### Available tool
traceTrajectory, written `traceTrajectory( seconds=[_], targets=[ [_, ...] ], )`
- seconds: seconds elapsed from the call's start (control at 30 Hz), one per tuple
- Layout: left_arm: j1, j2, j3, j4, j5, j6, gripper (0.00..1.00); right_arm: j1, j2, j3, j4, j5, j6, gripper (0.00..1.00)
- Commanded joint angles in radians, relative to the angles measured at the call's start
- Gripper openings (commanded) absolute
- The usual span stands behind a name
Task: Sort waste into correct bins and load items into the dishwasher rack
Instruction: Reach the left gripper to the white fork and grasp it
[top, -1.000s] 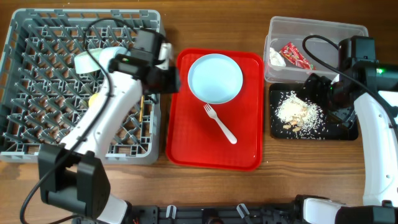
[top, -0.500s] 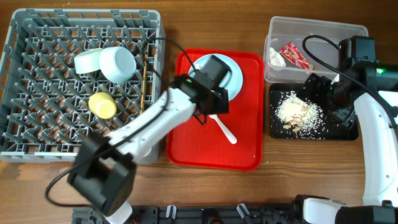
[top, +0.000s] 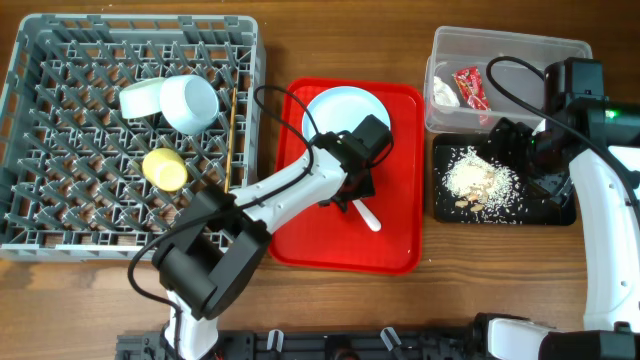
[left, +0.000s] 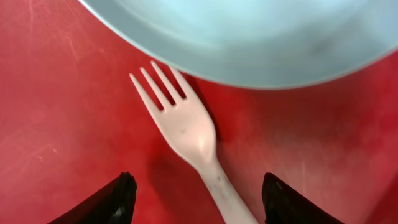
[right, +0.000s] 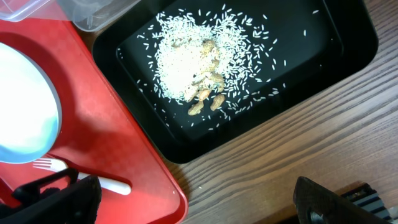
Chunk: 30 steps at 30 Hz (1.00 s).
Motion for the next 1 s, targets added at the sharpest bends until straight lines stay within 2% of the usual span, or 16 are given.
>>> traceTrajectory(
  seconds=[0.0, 0.23, 0.27, 0.3, 0.47, 0.53, 0.77, 0.87, 0.97],
  targets=[
    [-0.003, 0.035, 0.012, 0.011, -0.067, -0.033, 0.66, 0.000, -0.005, 0.015, 0.002, 0.014, -0.009, 1.00],
    [-0.003, 0.073, 0.012, -0.007, -0.070, -0.033, 0.65, 0.000, -0.005, 0.015, 0.002, 0.010, -0.010, 1.00],
    [-0.003, 0.074, 0.012, -0.017, -0.070, -0.033, 0.60, 0.000, -0.005, 0.015, 0.002, 0.010, -0.010, 1.00],
    [-0.003, 0.074, 0.012, -0.024, -0.070, -0.033, 0.51, 0.000, -0.005, 0.015, 0.002, 0.010, -0.009, 1.00],
    [-0.003, 0.074, 0.012, -0.060, -0.066, -0.033, 0.27, 0.000, -0.005, 0.015, 0.002, 0.010, -0.009, 1.00],
    [-0.003, 0.074, 0.012, -0.067, -0.056, -0.033, 0.20, 0.000, -0.005, 0.015, 0.002, 0.010, -0.010, 1.00],
    [-0.003, 0.074, 0.012, -0.067, -0.024, -0.033, 0.16, 0.000, -0.005, 0.015, 0.002, 0.010, -0.009, 1.00],
    [-0.003, 0.074, 0.012, -0.068, -0.024, -0.033, 0.07, 0.000, -0.005, 0.015, 0.001, 0.010, -0.010, 0.99],
    [-0.003, 0.074, 0.012, -0.073, -0.024, -0.033, 0.04, 0.000, -0.005, 0.015, 0.000, 0.010, -0.010, 1.00]
  ],
)
